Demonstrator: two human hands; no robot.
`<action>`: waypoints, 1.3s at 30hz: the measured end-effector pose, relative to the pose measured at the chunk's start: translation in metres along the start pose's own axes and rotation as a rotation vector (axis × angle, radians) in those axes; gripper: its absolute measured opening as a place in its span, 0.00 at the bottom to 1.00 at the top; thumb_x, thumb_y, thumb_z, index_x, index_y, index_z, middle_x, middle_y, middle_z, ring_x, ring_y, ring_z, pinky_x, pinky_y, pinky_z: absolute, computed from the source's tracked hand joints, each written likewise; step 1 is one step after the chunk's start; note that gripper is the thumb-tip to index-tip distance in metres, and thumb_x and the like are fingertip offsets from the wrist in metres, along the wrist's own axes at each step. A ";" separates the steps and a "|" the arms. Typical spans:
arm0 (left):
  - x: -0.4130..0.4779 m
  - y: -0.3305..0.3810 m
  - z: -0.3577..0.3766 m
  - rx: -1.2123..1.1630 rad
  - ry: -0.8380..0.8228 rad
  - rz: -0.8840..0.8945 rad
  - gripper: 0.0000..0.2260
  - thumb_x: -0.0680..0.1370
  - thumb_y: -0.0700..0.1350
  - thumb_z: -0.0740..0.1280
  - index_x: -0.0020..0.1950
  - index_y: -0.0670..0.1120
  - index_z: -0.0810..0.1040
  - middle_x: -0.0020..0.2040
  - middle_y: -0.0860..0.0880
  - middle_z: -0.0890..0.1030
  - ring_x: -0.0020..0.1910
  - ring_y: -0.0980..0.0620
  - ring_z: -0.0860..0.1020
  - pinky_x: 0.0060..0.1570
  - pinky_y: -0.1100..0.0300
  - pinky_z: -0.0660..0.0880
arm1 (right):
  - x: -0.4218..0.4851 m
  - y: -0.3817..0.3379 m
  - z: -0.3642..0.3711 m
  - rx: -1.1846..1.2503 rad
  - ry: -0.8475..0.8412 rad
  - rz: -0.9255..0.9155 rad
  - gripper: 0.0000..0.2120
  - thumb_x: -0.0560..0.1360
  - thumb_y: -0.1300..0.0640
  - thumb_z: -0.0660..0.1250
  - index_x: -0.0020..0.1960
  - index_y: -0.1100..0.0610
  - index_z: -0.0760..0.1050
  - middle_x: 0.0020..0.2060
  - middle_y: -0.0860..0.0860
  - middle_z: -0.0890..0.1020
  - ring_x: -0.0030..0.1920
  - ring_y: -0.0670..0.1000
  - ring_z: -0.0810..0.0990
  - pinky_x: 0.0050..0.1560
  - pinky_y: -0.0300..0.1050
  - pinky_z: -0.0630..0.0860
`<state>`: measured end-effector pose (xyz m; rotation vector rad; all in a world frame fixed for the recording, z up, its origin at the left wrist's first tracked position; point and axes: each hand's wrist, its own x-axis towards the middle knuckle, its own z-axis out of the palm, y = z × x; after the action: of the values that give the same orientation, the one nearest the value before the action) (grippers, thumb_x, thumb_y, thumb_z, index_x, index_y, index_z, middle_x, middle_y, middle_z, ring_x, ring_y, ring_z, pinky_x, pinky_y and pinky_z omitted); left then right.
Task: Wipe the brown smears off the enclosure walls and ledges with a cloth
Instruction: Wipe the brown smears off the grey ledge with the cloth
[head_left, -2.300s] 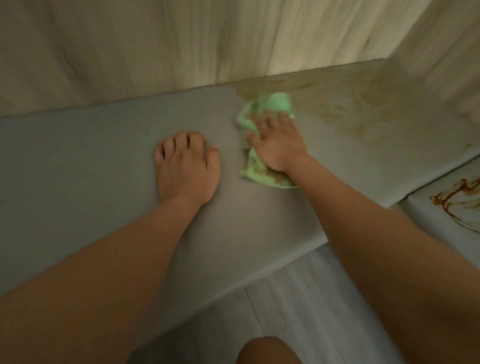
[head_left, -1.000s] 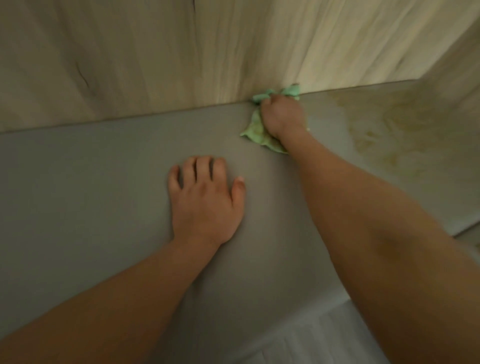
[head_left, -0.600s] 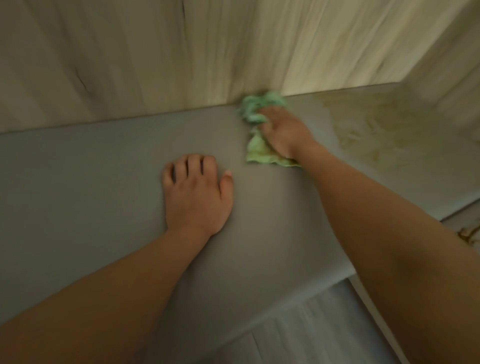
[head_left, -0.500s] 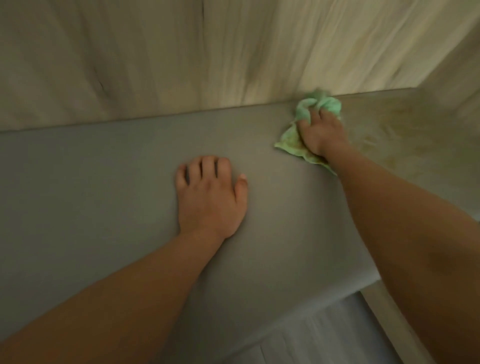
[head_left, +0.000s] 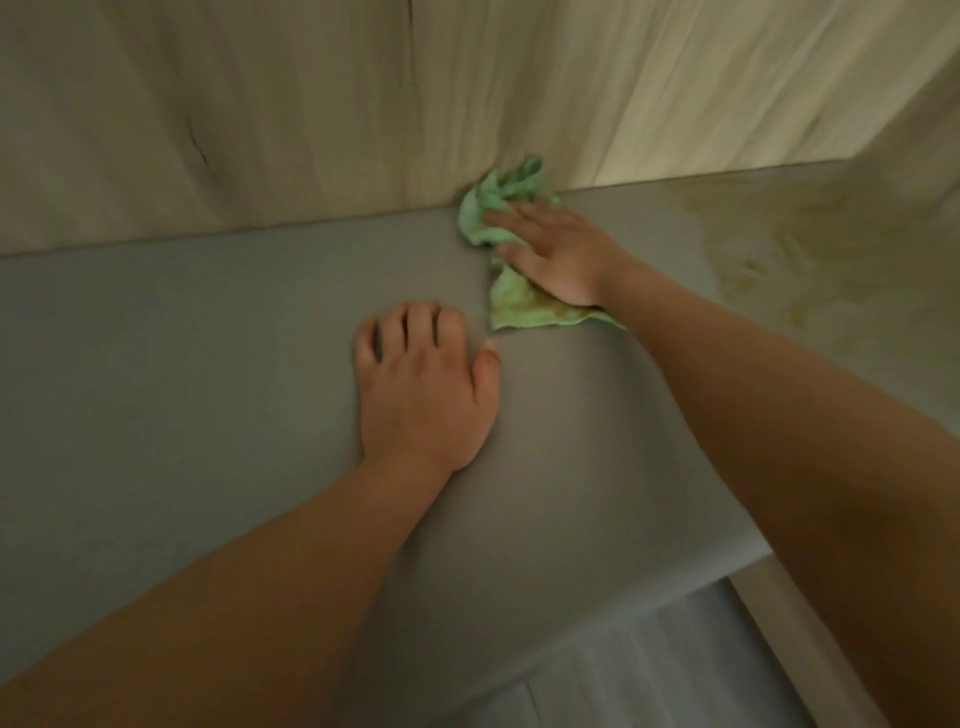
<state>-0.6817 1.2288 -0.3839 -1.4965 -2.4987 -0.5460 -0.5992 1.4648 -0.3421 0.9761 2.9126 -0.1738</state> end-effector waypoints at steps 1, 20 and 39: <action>0.001 0.000 0.000 0.003 -0.004 -0.002 0.19 0.80 0.58 0.56 0.58 0.46 0.75 0.58 0.42 0.77 0.60 0.39 0.73 0.67 0.40 0.67 | 0.001 0.022 -0.001 -0.009 0.027 0.093 0.32 0.83 0.32 0.46 0.84 0.42 0.54 0.83 0.51 0.56 0.83 0.53 0.51 0.81 0.49 0.47; 0.004 -0.003 -0.004 -0.118 -0.077 -0.060 0.27 0.76 0.65 0.49 0.58 0.49 0.76 0.61 0.45 0.77 0.63 0.41 0.72 0.66 0.44 0.65 | -0.007 -0.024 0.013 0.033 0.048 0.251 0.33 0.83 0.34 0.44 0.85 0.44 0.48 0.84 0.53 0.49 0.83 0.59 0.46 0.82 0.56 0.43; -0.001 -0.025 -0.052 -0.235 -0.211 -0.027 0.12 0.81 0.45 0.60 0.56 0.38 0.75 0.58 0.34 0.76 0.60 0.35 0.72 0.65 0.45 0.68 | -0.241 -0.077 0.035 -0.065 -0.025 -0.190 0.33 0.80 0.30 0.47 0.83 0.38 0.53 0.84 0.47 0.53 0.84 0.52 0.48 0.82 0.52 0.45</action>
<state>-0.7053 1.1967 -0.3415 -1.6854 -2.6953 -0.7446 -0.4533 1.2556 -0.3466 0.6820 2.9646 -0.0988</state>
